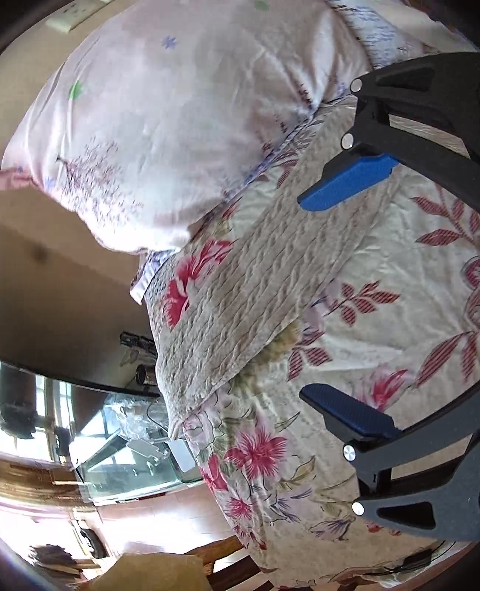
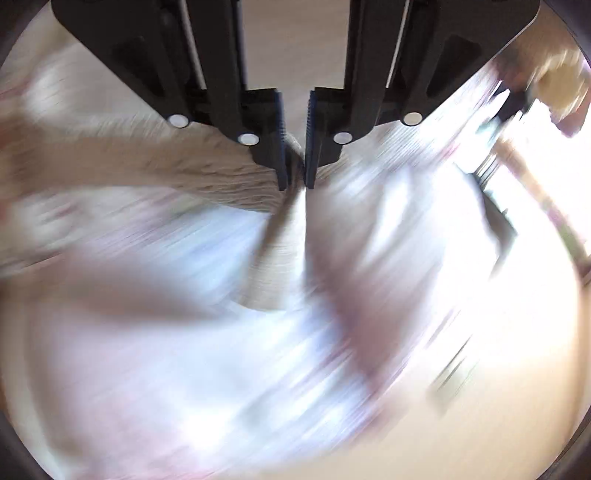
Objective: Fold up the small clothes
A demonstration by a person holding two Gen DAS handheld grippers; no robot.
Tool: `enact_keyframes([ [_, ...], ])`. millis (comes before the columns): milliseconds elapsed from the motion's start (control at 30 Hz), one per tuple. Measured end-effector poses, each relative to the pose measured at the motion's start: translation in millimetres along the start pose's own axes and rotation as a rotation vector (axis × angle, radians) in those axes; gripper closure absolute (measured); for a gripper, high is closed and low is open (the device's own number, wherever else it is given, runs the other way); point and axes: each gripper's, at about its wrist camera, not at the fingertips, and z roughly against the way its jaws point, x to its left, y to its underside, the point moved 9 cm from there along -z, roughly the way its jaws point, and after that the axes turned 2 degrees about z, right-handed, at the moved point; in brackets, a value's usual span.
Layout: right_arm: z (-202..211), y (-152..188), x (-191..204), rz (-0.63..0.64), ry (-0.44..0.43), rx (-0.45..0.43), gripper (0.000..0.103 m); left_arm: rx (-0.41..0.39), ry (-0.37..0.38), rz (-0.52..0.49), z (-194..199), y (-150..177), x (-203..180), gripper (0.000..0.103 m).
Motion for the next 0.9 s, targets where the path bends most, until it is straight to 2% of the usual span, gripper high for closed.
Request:
enact_keyframes([
  [33, -18.7, 18.1, 23.2, 0.031, -0.041, 0.081, 0.060, 0.013, -0.010, 0.040, -8.2, -4.9, 7.8, 0.015],
  [67, -38.2, 46.7, 53.3, 0.081, -0.067, 0.181, 0.046, 0.027, -0.017, 0.082, -15.6, -9.4, 15.2, 0.018],
  [167, -40.5, 83.4, 89.7, 0.167, -0.125, 0.253, 0.030, 0.063, -0.010, 0.222, -31.6, -20.2, 38.7, 0.024],
  [233, -36.0, 87.5, 85.8, 0.194, -0.095, 0.267, 0.024, 0.070, 0.010, 0.298, -37.6, -25.8, 50.4, 0.031],
  [300, -27.8, 81.5, 65.3, 0.129, -0.064, 0.264, 0.023, 0.053, 0.031, 0.351, -38.2, -34.6, 58.1, 0.034],
  [400, -30.1, 72.1, 17.1, -0.003, -0.005, 0.265, 0.021, 0.052, 0.090, 0.434, -41.5, -43.8, 64.2, 0.047],
  [500, -23.8, 82.6, -3.6, -0.052, 0.037, 0.281, 0.021, 0.070, 0.087, 0.473, -51.2, -52.5, 69.3, 0.060],
  [567, -20.8, 90.3, -8.4, -0.060, 0.053, 0.293, 0.021, 0.065, 0.090, 0.477, -53.1, -57.1, 68.9, 0.061],
  [633, -22.2, 99.6, -8.1, -0.066, 0.059, 0.306, 0.021, 0.077, 0.079, 0.444, -58.7, -63.2, 65.1, 0.079],
  [667, -20.9, 101.7, -8.7, -0.067, 0.064, 0.313, 0.021, 0.078, 0.074, 0.428, -60.1, -65.7, 63.5, 0.081],
  [700, -21.3, 103.5, -8.2, -0.066, 0.067, 0.316, 0.021, 0.075, 0.065, 0.407, -60.6, -68.8, 61.2, 0.093],
  [767, -20.6, 105.0, -6.6, -0.062, 0.070, 0.318, 0.021, 0.053, 0.054, 0.341, -55.0, -75.1, 50.2, 0.096],
  [867, -15.2, 105.5, -10.6, -0.067, 0.085, 0.314, 0.021, -0.032, 0.112, 0.067, -23.9, -79.1, -12.3, 0.097],
  [900, -12.1, 106.1, -14.8, -0.077, 0.093, 0.312, 0.021, -0.061, 0.169, -0.089, -6.2, -71.4, -53.1, 0.097],
])
